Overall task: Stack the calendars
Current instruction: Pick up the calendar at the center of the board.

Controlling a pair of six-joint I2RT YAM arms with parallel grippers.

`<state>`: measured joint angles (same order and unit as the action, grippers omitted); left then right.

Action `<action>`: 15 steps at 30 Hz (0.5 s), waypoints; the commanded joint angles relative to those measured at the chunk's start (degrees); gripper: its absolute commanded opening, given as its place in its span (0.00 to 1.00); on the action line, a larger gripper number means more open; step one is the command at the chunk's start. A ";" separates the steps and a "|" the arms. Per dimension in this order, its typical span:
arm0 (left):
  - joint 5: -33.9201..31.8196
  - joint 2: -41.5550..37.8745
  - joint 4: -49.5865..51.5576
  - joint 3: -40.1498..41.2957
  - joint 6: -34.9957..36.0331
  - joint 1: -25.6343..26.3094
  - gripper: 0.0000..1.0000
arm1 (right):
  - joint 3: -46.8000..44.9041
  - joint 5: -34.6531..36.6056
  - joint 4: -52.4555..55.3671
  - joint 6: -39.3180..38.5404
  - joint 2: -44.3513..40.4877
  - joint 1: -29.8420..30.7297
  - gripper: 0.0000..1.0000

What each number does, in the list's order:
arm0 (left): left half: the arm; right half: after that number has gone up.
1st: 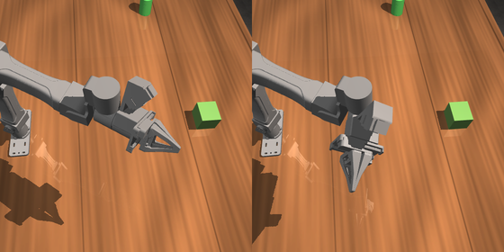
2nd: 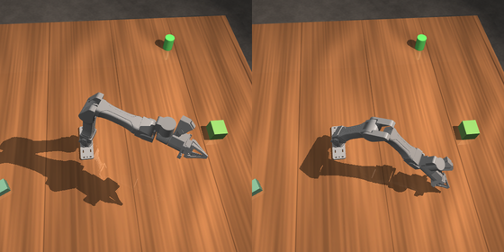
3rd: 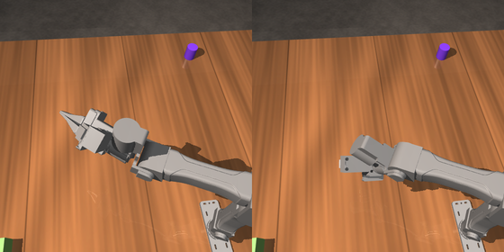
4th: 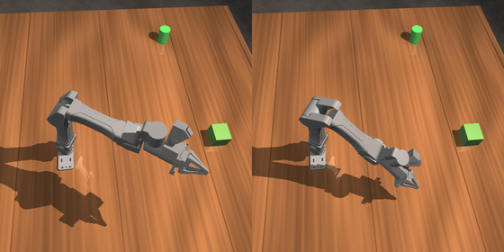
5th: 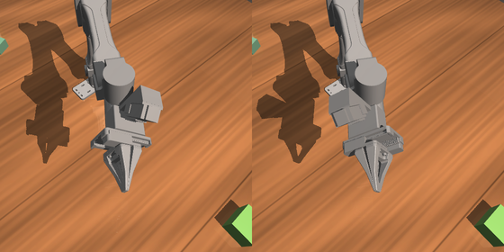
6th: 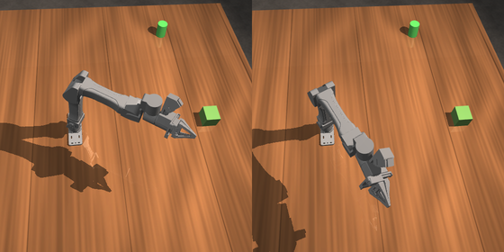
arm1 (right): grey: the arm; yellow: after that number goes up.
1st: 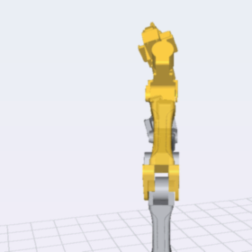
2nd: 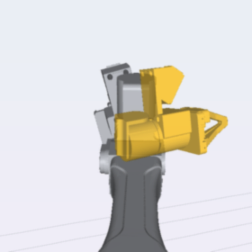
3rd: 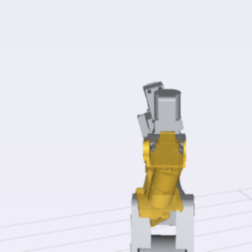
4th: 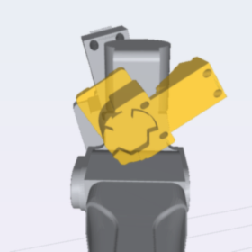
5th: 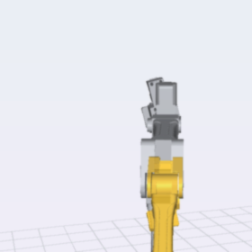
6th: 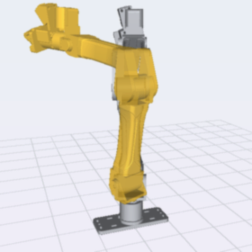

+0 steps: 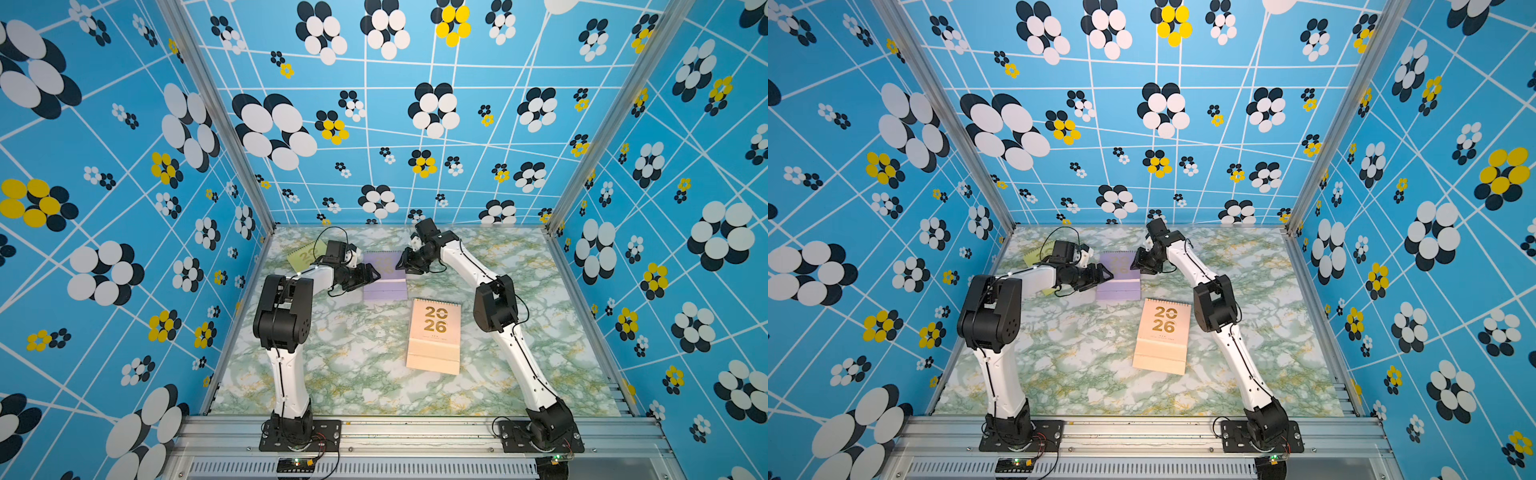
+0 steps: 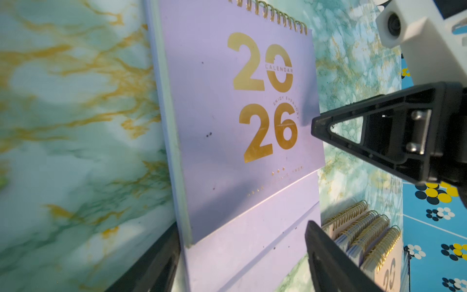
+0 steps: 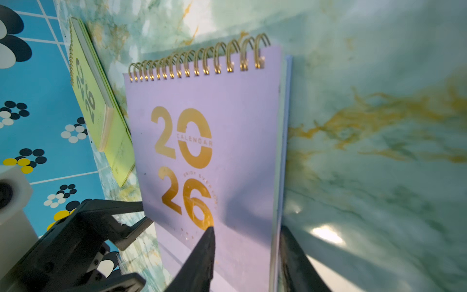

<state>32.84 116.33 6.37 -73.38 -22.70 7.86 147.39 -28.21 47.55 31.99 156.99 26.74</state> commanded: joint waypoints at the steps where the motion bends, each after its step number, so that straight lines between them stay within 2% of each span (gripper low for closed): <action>1: -0.37 0.35 -0.63 -0.62 0.00 0.01 0.80 | -0.53 -1.49 3.52 -1.08 3.37 1.87 0.43; 7: -5.42 0.30 4.04 -2.98 2.09 -0.32 0.93 | -0.53 -0.50 3.71 -1.00 3.19 1.90 0.43; 15: -7.28 2.69 6.63 -7.52 3.06 -0.31 0.92 | -0.53 -0.18 4.21 -1.40 2.95 1.85 0.43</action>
<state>26.94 117.14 10.59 -78.50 -21.15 7.84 147.39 -28.71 47.77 31.88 157.03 27.49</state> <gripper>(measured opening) 0.926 0.431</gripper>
